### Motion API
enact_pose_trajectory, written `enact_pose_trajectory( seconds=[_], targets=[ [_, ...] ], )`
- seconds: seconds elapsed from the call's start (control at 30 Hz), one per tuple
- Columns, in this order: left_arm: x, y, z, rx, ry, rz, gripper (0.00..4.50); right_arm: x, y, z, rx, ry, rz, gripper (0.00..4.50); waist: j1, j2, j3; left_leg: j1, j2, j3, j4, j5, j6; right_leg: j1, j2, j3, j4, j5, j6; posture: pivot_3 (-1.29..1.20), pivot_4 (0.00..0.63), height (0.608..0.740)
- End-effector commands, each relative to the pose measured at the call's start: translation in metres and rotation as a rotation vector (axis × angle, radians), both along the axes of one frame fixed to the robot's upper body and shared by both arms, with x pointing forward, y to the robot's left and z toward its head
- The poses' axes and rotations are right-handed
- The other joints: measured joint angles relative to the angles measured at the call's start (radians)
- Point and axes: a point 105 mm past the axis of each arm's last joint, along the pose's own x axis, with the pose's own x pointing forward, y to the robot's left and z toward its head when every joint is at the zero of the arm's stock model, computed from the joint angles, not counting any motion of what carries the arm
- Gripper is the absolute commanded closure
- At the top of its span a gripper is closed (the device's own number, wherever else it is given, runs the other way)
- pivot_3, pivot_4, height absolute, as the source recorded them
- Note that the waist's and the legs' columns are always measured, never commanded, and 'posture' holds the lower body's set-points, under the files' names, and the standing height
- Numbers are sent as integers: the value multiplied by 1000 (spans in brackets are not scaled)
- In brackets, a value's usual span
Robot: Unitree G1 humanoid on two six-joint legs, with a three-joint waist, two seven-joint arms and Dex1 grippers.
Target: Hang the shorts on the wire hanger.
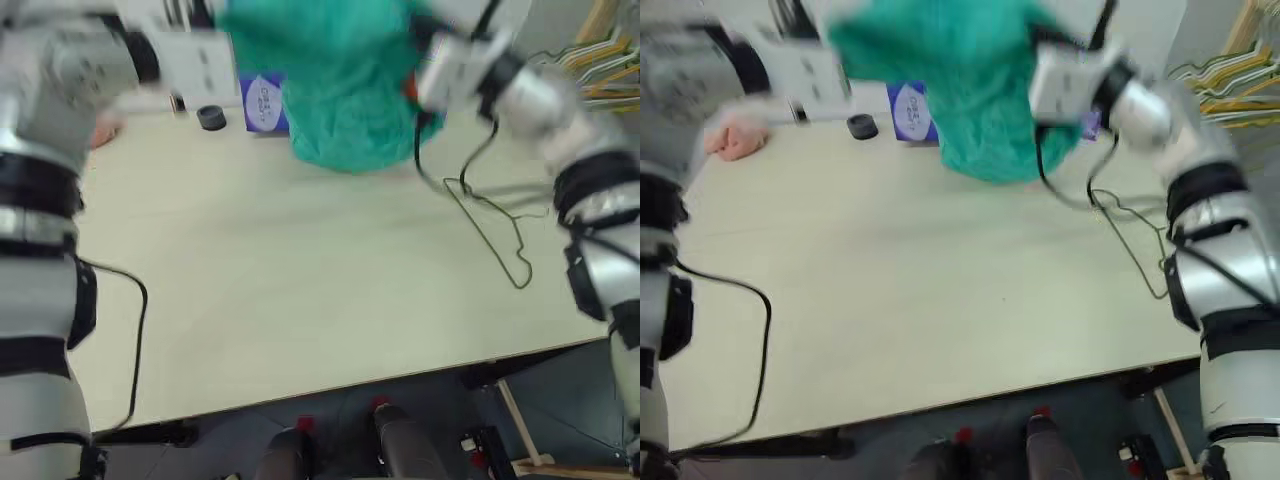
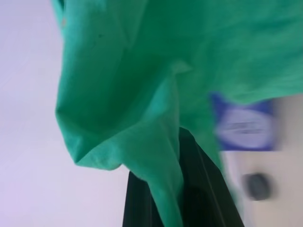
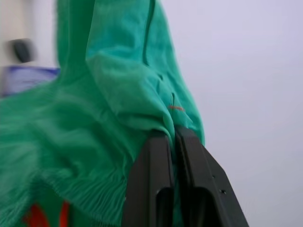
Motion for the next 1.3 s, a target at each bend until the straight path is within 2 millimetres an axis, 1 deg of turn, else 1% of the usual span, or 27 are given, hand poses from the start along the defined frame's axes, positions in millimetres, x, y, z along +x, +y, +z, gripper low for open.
enact_pose_trajectory(
  seconds=[0.03,0.07,0.1,0.13,0.2,0.23,0.27,0.33,0.4,0.53,0.67,0.8,0.93,1.0,1.03,1.1,1.17,1.27,1.3],
  targets=[
    [-34,13,-48,50,268,6,4459,-14,2,-37,-43,93,85,4500,-12,0,0,1,0,0,0,0,1,1,1,0,1,0,0,-115,103,740],
    [-47,16,-70,54,372,7,4459,-19,2,-56,-61,148,108,4500,-19,0,0,1,0,-1,0,1,2,1,2,0,2,1,0,-118,102,740],
    [-59,17,-87,52,453,6,4459,-25,3,-74,-79,199,137,4500,-25,0,0,1,2,-1,0,1,2,0,1,1,1,1,0,-118,102,740],
    [-70,16,-99,41,514,2,4459,-32,4,-86,-101,232,163,4500,-32,0,0,1,3,-2,0,0,2,0,1,0,1,0,0,-119,101,740],
    [-97,7,-124,-4,674,-24,4459,-49,6,-108,-129,318,222,4500,-39,0,0,-1,3,-6,-1,1,0,-1,0,0,0,0,0,-120,101,740],
    [-107,3,-132,-20,728,-33,4459,-56,7,-115,-139,356,245,4500,-39,0,0,-2,3,-7,0,2,-1,0,0,0,0,0,0,-120,101,740],
    [-120,0,-142,-32,805,-42,4459,-68,7,-126,-168,420,282,4500,-39,0,0,-2,3,-8,0,1,0,0,0,-1,0,0,0,-118,100,740],
    [-141,-2,-159,-21,904,-50,4459,-89,2,-147,-226,560,328,4500,-36,0,0,-1,3,-10,1,0,2,2,0,-2,0,0,0,-117,98,740],
    [-162,-6,-172,-37,1007,-61,4459,-107,-5,-160,-279,676,344,4500,-28,0,0,2,3,-11,1,0,2,6,0,-3,-1,0,0,-117,98,740],
    [-195,-13,-191,-69,1165,-85,4459,-131,-19,-173,-341,855,331,4500,-5,0,0,10,3,-11,1,-1,4,16,0,-4,-3,0,0,-125,103,740],
    [-216,-18,-203,-79,1250,-101,4459,-141,-25,-177,-357,943,318,4500,14,-1,-1,12,3,-11,1,-2,4,18,0,-4,-4,-1,0,-129,103,740],
    [-228,-22,-213,-88,1303,-113,4459,-143,-27,-179,-365,974,311,4500,21,-1,-1,12,3,-11,2,-2,4,18,0,-4,-4,-1,-1,-128,102,740],
    [-229,-24,-220,-108,1306,-120,4459,-144,-29,-183,-404,1001,296,4500,28,-1,-1,12,2,-11,2,-2,4,19,0,-5,-4,-1,-1,-128,101,740],
    [-227,-25,-221,-133,1305,-119,4500,-142,-30,-181,-409,1001,291,3902,34,-1,-1,12,2,-11,2,-2,4,19,0,-5,-4,-1,-1,-129,101,740],
    [-227,-25,-221,-138,1307,-119,4284,-142,-30,-180,-412,1002,291,3663,36,-1,-1,12,2,-11,2,-2,4,18,0,-5,-4,-1,-1,-130,100,740],
    [-227,-25,-221,-145,1306,-117,3845,-143,-30,-179,-416,1003,292,2992,38,-1,-1,12,2,-10,2,-2,4,18,0,-5,-4,0,-1,-131,99,740],
    [-226,-25,-219,-170,1311,-113,3214,-146,-30,-174,-429,1004,297,2225,40,-1,-1,12,2,-10,2,-2,4,18,0,-5,-4,0,-1,-134,98,740],
    [-225,-27,-215,-204,1313,-120,2325,-152,-31,-168,-440,1017,306,1219,43,-1,-2,12,2,-10,2,-2,4,18,-1,-5,-3,0,-1,-133,97,740],
    [-223,-28,-212,-227,1308,-124,2016,-155,-29,-162,-417,1022,315,842,43,-1,-2,12,2,-11,3,-2,4,18,-1,-5,-3,0,-1,-133,97,740]
  ],
)
